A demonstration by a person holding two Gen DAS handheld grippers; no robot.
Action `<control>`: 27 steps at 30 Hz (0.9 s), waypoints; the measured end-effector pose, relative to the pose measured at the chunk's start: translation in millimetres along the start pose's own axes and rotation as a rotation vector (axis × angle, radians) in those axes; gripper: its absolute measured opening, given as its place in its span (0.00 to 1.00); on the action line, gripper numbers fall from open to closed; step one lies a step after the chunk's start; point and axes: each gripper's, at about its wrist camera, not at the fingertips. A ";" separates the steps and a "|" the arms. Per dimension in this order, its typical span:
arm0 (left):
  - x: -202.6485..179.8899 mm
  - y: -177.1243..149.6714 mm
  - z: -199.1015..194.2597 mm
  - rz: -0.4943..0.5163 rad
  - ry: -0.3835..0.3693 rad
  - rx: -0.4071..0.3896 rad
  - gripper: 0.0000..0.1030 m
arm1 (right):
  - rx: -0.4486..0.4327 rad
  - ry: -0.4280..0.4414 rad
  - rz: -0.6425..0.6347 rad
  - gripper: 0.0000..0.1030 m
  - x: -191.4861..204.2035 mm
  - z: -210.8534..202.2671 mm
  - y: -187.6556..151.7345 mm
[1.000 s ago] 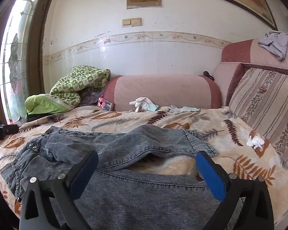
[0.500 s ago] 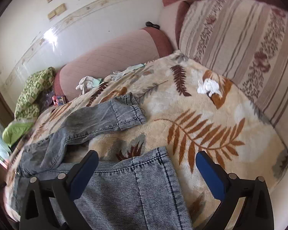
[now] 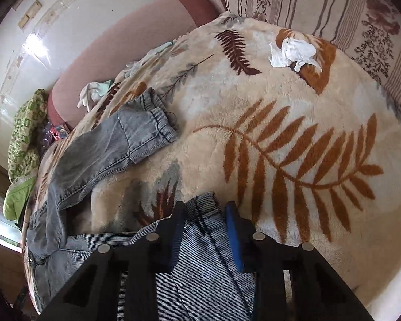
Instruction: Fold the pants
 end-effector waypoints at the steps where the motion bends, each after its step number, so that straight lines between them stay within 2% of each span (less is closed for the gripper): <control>1: 4.4 0.8 -0.5 -0.012 -0.002 0.001 0.94 | -0.009 -0.020 -0.004 0.27 3.3 -0.7 0.9; 2: 8.0 1.5 -0.8 -0.024 -0.003 0.003 0.90 | -0.024 -0.037 0.004 0.26 5.4 -3.1 0.9; 4: 13.2 2.4 -1.0 -0.039 -0.007 0.010 0.89 | -0.057 -0.061 0.090 0.26 -0.9 -7.8 5.8; 7: 14.6 0.8 -2.0 -0.034 -0.012 0.009 0.90 | -0.075 -0.156 0.227 0.27 -12.7 -12.0 9.8; 9: 14.6 -0.6 -1.3 -0.029 -0.008 0.012 0.90 | -0.101 -0.129 0.233 0.29 -9.8 -19.1 6.1; 13: 17.5 -7.7 4.2 -0.041 -0.014 0.044 0.89 | -0.261 -0.145 0.063 0.29 27.4 -43.4 -11.2; 15: 16.1 -14.9 6.0 -0.027 -0.034 0.066 0.90 | -0.290 -0.116 -0.013 0.29 48.2 -46.4 -18.7; 18: 13.7 -26.4 5.6 0.006 -0.039 0.085 0.90 | -0.323 -0.144 -0.176 0.29 81.5 -42.6 -30.7; 20: 14.6 -33.4 3.4 0.014 -0.068 0.088 0.90 | -0.347 -0.163 -0.279 0.29 98.8 -41.7 -40.8; 25: 11.6 -45.8 10.6 0.014 -0.126 0.126 0.89 | -0.402 -0.152 -0.406 0.29 120.9 -45.8 -59.3; 26: 11.5 -47.1 12.6 0.003 -0.150 0.135 0.79 | -0.407 -0.146 -0.414 0.29 122.6 -46.4 -60.4; 27: 11.5 -48.3 14.7 -0.013 -0.189 0.149 0.58 | -0.407 -0.139 -0.416 0.29 123.1 -46.7 -61.0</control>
Point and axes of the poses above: each gripper's, at about its wrist camera, not at the fingertips, and z roughly the way its jaws point, x to its left, y to its top, and after that the axes turned 5 degrees about -y, right-handed
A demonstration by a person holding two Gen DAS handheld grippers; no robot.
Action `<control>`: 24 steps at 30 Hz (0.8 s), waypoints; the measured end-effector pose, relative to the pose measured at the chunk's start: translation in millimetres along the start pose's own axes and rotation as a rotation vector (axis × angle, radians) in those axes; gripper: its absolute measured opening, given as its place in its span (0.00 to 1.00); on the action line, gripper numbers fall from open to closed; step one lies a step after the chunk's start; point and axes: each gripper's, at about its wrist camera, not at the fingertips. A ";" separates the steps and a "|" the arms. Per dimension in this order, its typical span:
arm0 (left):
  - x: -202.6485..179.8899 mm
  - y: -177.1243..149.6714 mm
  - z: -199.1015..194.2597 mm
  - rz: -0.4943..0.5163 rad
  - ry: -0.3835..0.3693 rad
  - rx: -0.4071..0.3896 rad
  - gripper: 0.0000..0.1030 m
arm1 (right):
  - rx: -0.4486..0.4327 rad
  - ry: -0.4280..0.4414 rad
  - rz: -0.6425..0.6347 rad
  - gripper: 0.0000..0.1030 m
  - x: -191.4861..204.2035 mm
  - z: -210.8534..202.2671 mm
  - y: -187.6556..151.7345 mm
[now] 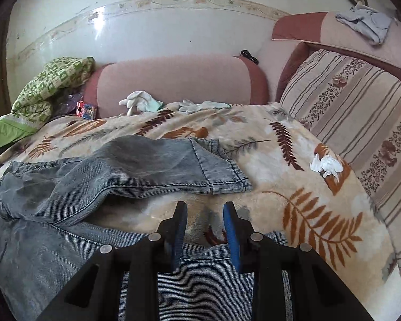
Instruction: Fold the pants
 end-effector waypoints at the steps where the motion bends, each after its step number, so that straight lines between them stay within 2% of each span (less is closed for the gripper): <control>1: 1.3 -0.7 2.2 -0.018 -0.052 0.014 0.47 | 0.001 0.003 0.003 0.29 -0.3 -0.1 0.1; 3: 2.1 -0.7 1.3 -0.031 -0.057 -0.004 0.35 | 0.005 0.000 0.009 0.29 -2.4 0.5 -0.6; 5: 2.8 -1.6 0.7 -0.024 -0.045 -0.014 0.28 | 0.011 0.003 0.024 0.29 -6.0 2.0 -0.2; 8: 6.9 -3.0 -4.1 -0.038 -0.067 -0.030 0.21 | 0.016 0.006 0.043 0.29 -8.9 2.3 -0.1; 20: -4.4 -10.8 -23.9 0.057 -0.029 -0.067 0.16 | 0.028 0.012 0.049 0.29 -10.3 3.1 0.8; 24: -4.1 -18.0 -27.9 0.069 -0.024 -0.055 0.15 | 0.032 0.014 0.052 0.29 -10.7 3.8 0.9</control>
Point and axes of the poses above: each gripper's, at about its wrist camera, not at the fingertips, and z roughly the way its jaws point, x to its left, y to its top, and after that the axes turned 5 degrees about -y, right-handed
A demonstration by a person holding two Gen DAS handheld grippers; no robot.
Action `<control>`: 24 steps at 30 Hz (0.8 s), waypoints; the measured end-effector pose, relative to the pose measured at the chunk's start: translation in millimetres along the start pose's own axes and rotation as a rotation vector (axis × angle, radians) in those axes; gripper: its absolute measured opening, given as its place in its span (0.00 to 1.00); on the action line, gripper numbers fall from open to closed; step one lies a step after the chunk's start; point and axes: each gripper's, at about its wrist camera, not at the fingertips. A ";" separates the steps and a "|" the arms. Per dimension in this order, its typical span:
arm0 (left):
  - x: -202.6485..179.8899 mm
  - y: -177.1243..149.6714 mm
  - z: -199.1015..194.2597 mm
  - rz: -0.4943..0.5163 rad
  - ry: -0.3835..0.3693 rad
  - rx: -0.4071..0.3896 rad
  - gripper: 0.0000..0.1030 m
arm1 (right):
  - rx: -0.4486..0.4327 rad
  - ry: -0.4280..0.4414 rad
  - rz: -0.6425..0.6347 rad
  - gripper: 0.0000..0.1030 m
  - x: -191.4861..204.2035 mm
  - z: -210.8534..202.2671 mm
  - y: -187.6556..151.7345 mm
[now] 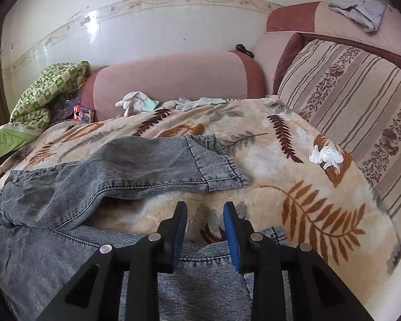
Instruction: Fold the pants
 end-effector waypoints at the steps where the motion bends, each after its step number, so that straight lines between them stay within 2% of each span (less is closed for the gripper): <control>1: -0.2 -1.5 -0.9 0.006 0.005 0.004 0.15 | 0.006 0.007 0.005 0.29 -0.5 0.9 0.3; 5: 1.8 -1.5 -7.7 0.007 0.017 0.014 0.10 | 0.023 0.046 0.034 0.29 -7.6 4.2 3.3; 7: 4.7 3.9 -12.2 -0.009 0.027 0.018 0.10 | 0.042 0.118 0.079 0.30 -15.8 7.1 6.9; 8: 6.5 8.3 -16.6 -0.018 0.029 0.008 0.10 | 0.056 0.159 0.106 0.36 -20.2 10.2 9.3; 9: 7.7 13.9 -22.7 -0.024 0.020 -0.014 0.10 | 0.076 0.201 0.129 0.57 -23.5 14.3 11.8; 10: 7.9 20.5 -29.8 -0.025 0.011 -0.043 0.10 | 0.094 0.245 0.152 0.69 -27.1 18.4 14.0; 11: 6.3 28.4 -36.7 -0.018 0.009 -0.077 0.10 | 0.099 0.285 0.179 0.77 -31.6 21.0 16.3; 13: 0.0 47.2 -45.8 0.010 0.025 -0.141 0.19 | 0.088 0.315 0.219 0.77 -39.5 24.9 24.2; 15: -5.9 69.2 -46.6 0.016 0.031 -0.180 0.52 | 0.087 0.307 0.234 0.77 -43.3 32.4 37.3; 17: -10.5 93.0 -41.9 0.009 0.006 -0.218 0.65 | 0.103 0.301 0.249 0.77 -46.1 46.3 53.9; 20: -18.2 130.9 -17.5 0.015 -0.034 -0.206 0.65 | 0.141 0.304 0.306 0.77 -53.5 75.4 73.8; 22: -18.8 157.7 7.8 -0.001 -0.083 -0.152 0.65 | 0.184 0.329 0.351 0.76 -57.7 99.2 83.9; 24: -16.7 182.6 35.2 -0.037 -0.089 -0.102 0.65 | 0.227 0.337 0.393 0.75 -63.2 122.0 91.7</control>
Point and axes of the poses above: each gripper's, at about its wrist camera, not at the fingertips, and z roughly the way its jaws point, x to its left, y to its top, and after that the axes turned 5 degrees about -y, right-handed
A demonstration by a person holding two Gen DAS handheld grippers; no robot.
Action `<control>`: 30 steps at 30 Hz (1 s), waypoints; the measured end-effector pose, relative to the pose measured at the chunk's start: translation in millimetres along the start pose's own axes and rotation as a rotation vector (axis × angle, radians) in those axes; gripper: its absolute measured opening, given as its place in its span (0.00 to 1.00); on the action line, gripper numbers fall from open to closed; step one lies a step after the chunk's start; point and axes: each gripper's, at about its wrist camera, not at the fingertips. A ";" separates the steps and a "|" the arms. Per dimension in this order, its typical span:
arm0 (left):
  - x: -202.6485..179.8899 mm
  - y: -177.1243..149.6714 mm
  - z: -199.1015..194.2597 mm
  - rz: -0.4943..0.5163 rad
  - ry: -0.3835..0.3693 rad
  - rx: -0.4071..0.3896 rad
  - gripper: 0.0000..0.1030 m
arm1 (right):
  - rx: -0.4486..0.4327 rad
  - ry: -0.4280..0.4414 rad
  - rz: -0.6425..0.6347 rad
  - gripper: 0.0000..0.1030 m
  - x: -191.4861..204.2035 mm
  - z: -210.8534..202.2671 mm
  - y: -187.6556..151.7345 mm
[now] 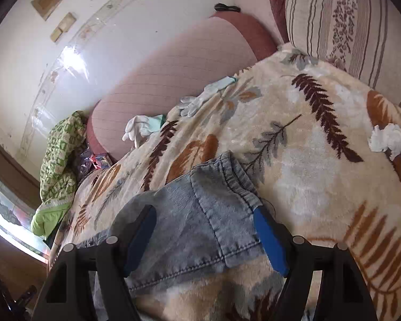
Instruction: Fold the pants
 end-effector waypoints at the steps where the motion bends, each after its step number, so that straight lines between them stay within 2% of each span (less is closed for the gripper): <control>1: 1.3 9.7 14.8 -0.014 0.005 0.023 0.65 | 0.013 0.007 0.021 0.75 -4.2 7.9 6.9; 5: 1.0 40.7 61.4 -0.033 0.041 0.078 0.65 | 0.059 0.053 0.086 0.71 -10.7 36.8 30.4; 7: -0.3 52.7 77.5 -0.035 0.048 0.094 0.57 | 0.075 0.060 0.093 0.67 -8.7 52.2 41.0; 8: -1.9 58.8 85.8 -0.037 0.043 0.109 0.49 | 0.078 0.046 0.090 0.67 -6.2 60.5 46.2; 11: -6.5 74.6 110.5 -0.041 0.024 0.154 0.47 | 0.108 0.008 0.094 0.65 -4.1 88.3 58.3; 13: -7.6 83.8 131.6 -0.071 -0.015 0.201 0.50 | 0.140 -0.030 0.098 0.65 -3.2 108.8 62.0; 14: -7.4 87.0 145.2 -0.102 -0.035 0.243 0.60 | 0.154 -0.056 0.093 0.64 -2.2 117.7 62.5; 15: -7.4 88.5 158.3 -0.137 -0.043 0.284 0.67 | 0.167 -0.083 0.088 0.64 -0.2 126.3 61.6; 16: -8.3 88.3 169.9 -0.166 -0.046 0.310 0.67 | 0.176 -0.103 0.076 0.64 2.9 133.0 59.8; 17: -11.3 86.2 179.6 -0.174 -0.051 0.326 0.67 | 0.166 -0.130 0.040 0.60 8.6 136.2 58.0; 18: -16.2 83.7 188.0 -0.157 -0.040 0.336 0.66 | 0.166 -0.180 -0.021 0.45 17.7 139.6 55.7; 19: -24.3 81.8 192.3 -0.106 -0.002 0.323 0.61 | 0.175 -0.256 -0.098 0.36 27.6 143.4 52.5; 20: -35.2 80.9 194.3 -0.033 0.022 0.303 0.40 | 0.179 -0.294 -0.147 0.28 33.5 145.3 50.6; 21: -45.5 79.5 195.7 0.026 0.016 0.303 0.28 | 0.183 -0.290 -0.163 0.18 35.6 144.4 50.1; 23: -57.4 77.3 191.8 0.080 0.047 0.287 0.20 | 0.171 -0.268 -0.145 0.17 33.1 137.1 52.6; 25: -60.5 77.1 183.3 0.085 0.043 0.270 0.13 | 0.118 -0.255 -0.139 0.17 32.8 123.1 53.4; 30: -53.3 84.9 137.3 0.055 -0.042 0.176 0.11 | -0.012 -0.167 -0.093 0.17 30.9 67.1 52.3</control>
Point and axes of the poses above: each gripper's, at about its wrist camera, not at the fingertips, and z roughly the way its jaws point, x to its left, y to its top, and after that the axes turned 5 degrees about -y, right-handed
